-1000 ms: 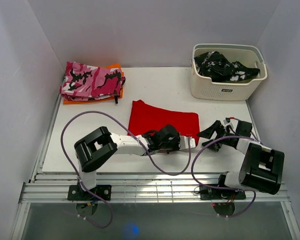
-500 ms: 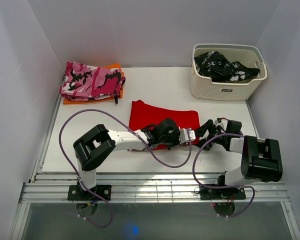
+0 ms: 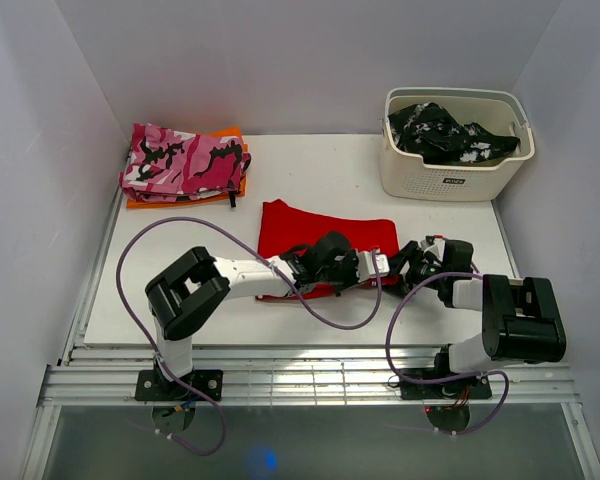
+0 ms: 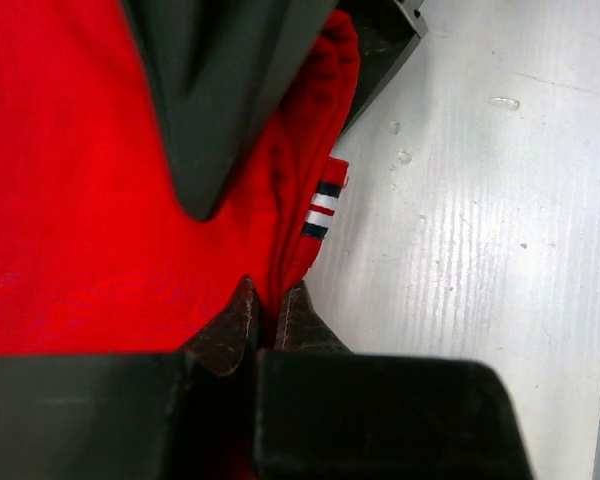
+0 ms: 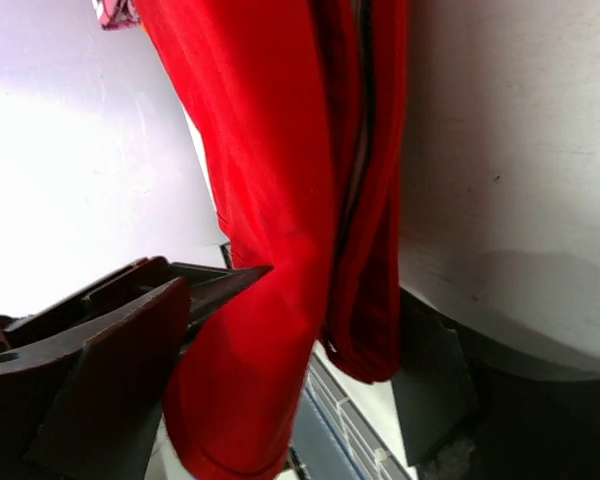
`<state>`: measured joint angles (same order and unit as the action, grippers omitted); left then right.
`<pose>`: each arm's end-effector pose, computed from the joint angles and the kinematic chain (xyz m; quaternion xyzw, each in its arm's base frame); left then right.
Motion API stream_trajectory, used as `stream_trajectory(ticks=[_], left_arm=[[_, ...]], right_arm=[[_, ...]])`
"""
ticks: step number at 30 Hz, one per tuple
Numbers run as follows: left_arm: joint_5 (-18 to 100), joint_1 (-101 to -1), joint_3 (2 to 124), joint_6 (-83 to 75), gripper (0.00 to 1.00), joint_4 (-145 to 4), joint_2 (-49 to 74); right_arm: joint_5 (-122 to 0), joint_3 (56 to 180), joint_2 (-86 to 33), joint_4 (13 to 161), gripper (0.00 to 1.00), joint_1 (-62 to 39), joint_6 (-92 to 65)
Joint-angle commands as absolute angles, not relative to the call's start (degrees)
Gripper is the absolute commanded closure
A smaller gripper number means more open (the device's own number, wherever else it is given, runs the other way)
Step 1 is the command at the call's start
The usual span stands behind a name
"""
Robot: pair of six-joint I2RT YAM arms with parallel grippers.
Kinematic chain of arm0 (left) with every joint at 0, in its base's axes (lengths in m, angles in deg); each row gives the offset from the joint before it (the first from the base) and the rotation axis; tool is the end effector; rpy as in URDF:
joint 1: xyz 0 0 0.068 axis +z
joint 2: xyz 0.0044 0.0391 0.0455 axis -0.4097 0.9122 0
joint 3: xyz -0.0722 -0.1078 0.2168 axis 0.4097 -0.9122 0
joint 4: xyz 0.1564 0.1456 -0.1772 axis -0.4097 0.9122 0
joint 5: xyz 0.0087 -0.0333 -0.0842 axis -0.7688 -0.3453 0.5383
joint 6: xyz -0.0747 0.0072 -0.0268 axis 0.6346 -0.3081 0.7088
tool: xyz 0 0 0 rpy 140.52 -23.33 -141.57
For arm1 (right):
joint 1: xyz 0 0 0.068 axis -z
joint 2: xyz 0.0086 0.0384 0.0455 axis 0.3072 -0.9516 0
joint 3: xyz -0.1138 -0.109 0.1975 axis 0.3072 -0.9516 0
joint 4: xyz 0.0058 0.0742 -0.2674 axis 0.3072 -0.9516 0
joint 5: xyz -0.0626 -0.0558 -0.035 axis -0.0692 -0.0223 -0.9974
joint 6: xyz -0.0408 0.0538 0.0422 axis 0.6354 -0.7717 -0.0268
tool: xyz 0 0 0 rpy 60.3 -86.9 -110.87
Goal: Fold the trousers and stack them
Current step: Neatly place the folded trousers to the corner
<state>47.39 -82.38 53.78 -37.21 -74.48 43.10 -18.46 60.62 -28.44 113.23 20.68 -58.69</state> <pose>0.2124 -0.3755 0.1250 0.6138 0.6459 -0.2463 0.3814 0.2502 0.0404 0.0695 0.2150 0.8095 0.5093 0.1975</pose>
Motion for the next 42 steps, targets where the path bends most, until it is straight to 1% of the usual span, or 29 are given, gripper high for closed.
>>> stream_trajectory(ticks=[1,2,3,5,6,7,9,10,12,14,15,16,17,18,19,20,21,22,23,25,26,29,36,42], left_arm=[[49.2,-81.1,56.7,-35.8,1.0,-77.2,40.2],[49.5,-81.0,56.6,-36.1,1.0,-77.0,40.2],[49.3,-81.0,56.6,-36.5,0.99,-76.5,39.9],[48.0,-81.0,55.3,-38.3,0.88,-76.2,37.6],[47.4,-81.0,54.0,-39.8,0.8,-76.1,36.1],[46.9,-81.0,52.6,-41.2,0.73,-76.2,34.3],[43.9,-81.0,47.7,-44.9,0.69,-74.4,29.0],[42.3,-81.0,46.1,-45.8,0.64,-73.7,27.1],[38.0,-80.8,41.1,-47.5,0.62,-70.7,21.0],[35.9,-79.0,37.1,-45.1,0.52,-66.4,16.1],[35.8,-77.6,36.6,-42.5,0.48,-64.1,11.7],[37.2,-75.9,36.7,-39.6,0.44,-61.6,9.7],[37.8,-71.9,37.2,-36.2,0.38,-58.7,8.2],[38.8,-69.6,39.2,-28.6,0.37,-52.4,7.1],[44.0,-66.8,40.4,-25.2,0.37,-49.2,5.9],[46.4,-61.3,41.3,-21.9,0.37,-46.6,5.5],[48.1,-59.0,41.9,-18.4,0.37,-43.9,5.0],[51.8,-56.4,41.7,-12.0,0.37,-43.0,4.4],[53.4,-50.9,41.5,-9.4,0.37,-42.2,4.6],[57.4,-44.5,39.9,-2.4,0.37,-40.9,6.3],[62.6,-38.0,39.2,-0.4,0.37,-40.6,7.5],[69.0,-31.0,36.5,3.6,0.37,-41.4,11.6],[68.7,-30.5,31.4,6.6,0.33,-46.8,15.5],[69.1,-30.6,26.1,10.9,0.3,-52.9,17.2]], right_arm=[[-19.8,61.0,-29.9,115.3,0.3,20.4,-59.5],[-19.9,61.3,-30.3,115.6,0.38,20.4,-59.4],[-19.6,61.7,-31.4,116.1,0.57,20.4,-59.5],[-19.2,63.1,-32.3,117.1,0.82,20.4,-59.7],[-19.1,63.7,-33.1,116.9,0.9,20.4,-59.7],[-18.8,64.8,-33.4,116.9,0.92,20.4,-59.9],[-17.8,65.2,-33.6,118.5,0.92,20.2,-61.7],[-17.4,65.3,-33.3,119.0,0.92,20.2,-62.4],[-16.6,64.8,-31.6,120.7,0.92,20.1,-64.5],[-16.6,64.2,-30.0,120.2,0.92,19.8,-64.5],[-17.1,64.0,-28.4,118.8,0.92,19.7,-64.2],[-17.5,63.6,-27.6,118.0,0.92,19.6,-63.9],[-17.8,62.8,-27.0,117.6,0.92,19.3,-63.6],[-18.8,62.4,-25.8,117.2,0.92,18.9,-63.0],[-19.5,62.0,-25.4,116.4,0.92,18.6,-62.7],[-20.1,61.6,-25.1,116.5,0.92,18.2,-62.6],[-21.6,60.6,-24.9,116.6,0.92,18.0,-62.6],[-22.5,60.0,-24.7,117.4,0.92,17.9,-62.8],[-23.1,59.5,-24.7,118.2,0.92,17.9,-63.2],[-24.8,59.0,-24.8,119.6,0.92,15.9,-63.5],[-25.1,59.1,-25.0,119.7,0.92,15.5,-63.4],[-25.5,60.5,-25.8,119.0,0.92,14.6,-63.3],[-29.6,61.3,-25.0,114.3,0.92,12.6,-61.7],[-32.0,60.1,-24.7,113.7,0.92,11.0,-61.1]])
